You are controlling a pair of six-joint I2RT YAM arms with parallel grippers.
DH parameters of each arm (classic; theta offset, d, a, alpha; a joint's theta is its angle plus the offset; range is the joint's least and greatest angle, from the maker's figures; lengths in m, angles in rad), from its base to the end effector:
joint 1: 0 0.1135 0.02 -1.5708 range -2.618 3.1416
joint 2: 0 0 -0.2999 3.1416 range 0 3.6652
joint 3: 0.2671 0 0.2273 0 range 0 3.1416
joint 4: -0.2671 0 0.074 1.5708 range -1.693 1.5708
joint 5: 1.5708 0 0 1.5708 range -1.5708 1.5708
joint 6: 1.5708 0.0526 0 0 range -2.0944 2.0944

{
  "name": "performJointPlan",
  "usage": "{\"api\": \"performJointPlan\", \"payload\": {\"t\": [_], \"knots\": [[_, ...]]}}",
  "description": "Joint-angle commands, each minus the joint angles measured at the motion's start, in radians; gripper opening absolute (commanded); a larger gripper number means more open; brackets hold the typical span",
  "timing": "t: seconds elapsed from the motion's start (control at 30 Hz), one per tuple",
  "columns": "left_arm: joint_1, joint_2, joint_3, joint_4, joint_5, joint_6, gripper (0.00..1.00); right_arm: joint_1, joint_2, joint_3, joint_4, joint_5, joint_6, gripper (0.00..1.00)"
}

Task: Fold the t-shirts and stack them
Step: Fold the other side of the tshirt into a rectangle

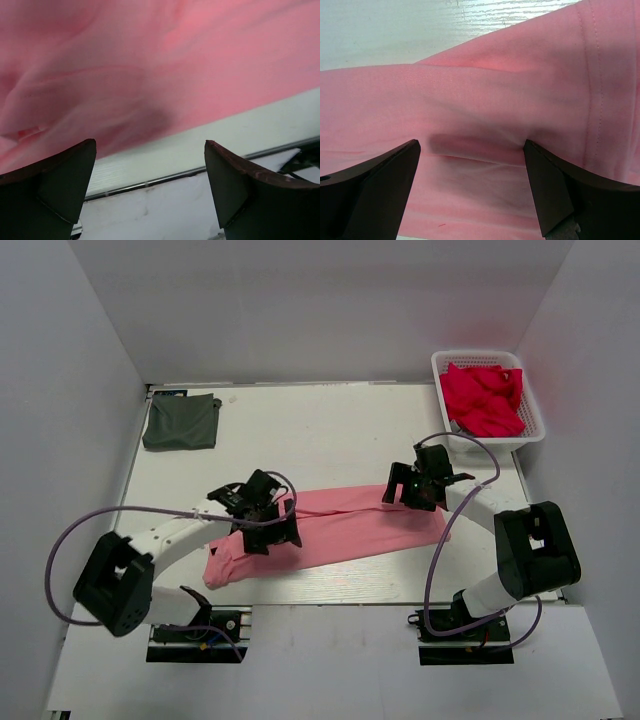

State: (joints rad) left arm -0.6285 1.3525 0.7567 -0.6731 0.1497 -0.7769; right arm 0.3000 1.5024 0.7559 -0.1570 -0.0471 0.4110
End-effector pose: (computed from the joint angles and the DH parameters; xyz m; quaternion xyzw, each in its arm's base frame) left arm 0.1634 -0.1284 0.2126 -0.0619 0.9840 -0.1533 0.0667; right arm 0.2663 0.0850 0.2085 0.0447 0.9436 0.1348 0.2992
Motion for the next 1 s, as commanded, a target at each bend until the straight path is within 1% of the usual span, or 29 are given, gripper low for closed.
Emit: {"api": "performJointPlan", "payload": {"t": [0.0, 0.03, 0.1, 0.17, 0.2, 0.27, 0.33, 0.37, 0.43, 0.47, 0.6, 0.67, 0.73, 0.83, 0.97], "knots": [[-0.007, -0.165, 0.111, 0.006, -0.061, 0.044, 0.99, -0.01, -0.007, -0.012, -0.013, 0.029, -0.015, 0.9], [-0.007, -0.188, 0.124, 0.027, -0.039, 0.053, 0.99, -0.012, -0.007, -0.01, -0.012, 0.024, -0.018, 0.9], [-0.007, -0.214, 0.136, 0.05, -0.048, 0.064, 0.99, -0.012, -0.004, -0.01, -0.018, 0.026, -0.018, 0.9], [-0.007, -0.204, 0.136, 0.05, -0.119, 0.064, 0.99, -0.015, -0.002, -0.013, -0.016, 0.026, -0.018, 0.9], [0.01, -0.167, 0.151, 0.02, -0.168, 0.054, 0.99, -0.013, 0.002, -0.01, -0.016, 0.021, -0.018, 0.9], [0.01, -0.115, 0.161, 0.009, -0.228, 0.044, 0.99, -0.013, 0.002, -0.007, -0.019, 0.029, -0.02, 0.9], [0.01, -0.057, 0.204, -0.008, -0.262, 0.022, 0.99, -0.013, 0.005, -0.006, -0.022, 0.036, -0.017, 0.9], [0.01, -0.005, 0.213, -0.008, -0.262, 0.022, 0.99, -0.015, 0.007, -0.004, -0.03, 0.042, -0.018, 0.9], [0.01, 0.039, 0.236, -0.019, -0.247, 0.022, 0.99, -0.016, 0.009, 0.005, -0.047, 0.043, -0.011, 0.9], [0.01, 0.054, 0.236, -0.019, -0.234, 0.013, 0.99, -0.018, 0.013, 0.008, -0.049, 0.079, -0.014, 0.9], [0.001, 0.088, 0.153, 0.067, -0.147, 0.004, 0.99, -0.024, 0.007, 0.013, -0.05, 0.079, -0.009, 0.9], [-0.01, 0.097, 0.107, 0.122, -0.063, -0.005, 0.99, -0.024, -0.002, 0.014, -0.053, 0.078, -0.008, 0.9], [-0.01, 0.111, 0.093, 0.133, -0.053, -0.005, 0.99, -0.025, -0.01, 0.02, -0.056, 0.07, -0.011, 0.9], [-0.01, 0.113, 0.105, 0.086, -0.101, -0.005, 0.99, -0.024, -0.062, 0.029, -0.069, 0.061, -0.026, 0.9], [-0.01, 0.005, 0.177, 0.058, -0.143, 0.019, 0.99, -0.025, -0.106, 0.055, -0.082, 0.062, -0.04, 0.9]]}}
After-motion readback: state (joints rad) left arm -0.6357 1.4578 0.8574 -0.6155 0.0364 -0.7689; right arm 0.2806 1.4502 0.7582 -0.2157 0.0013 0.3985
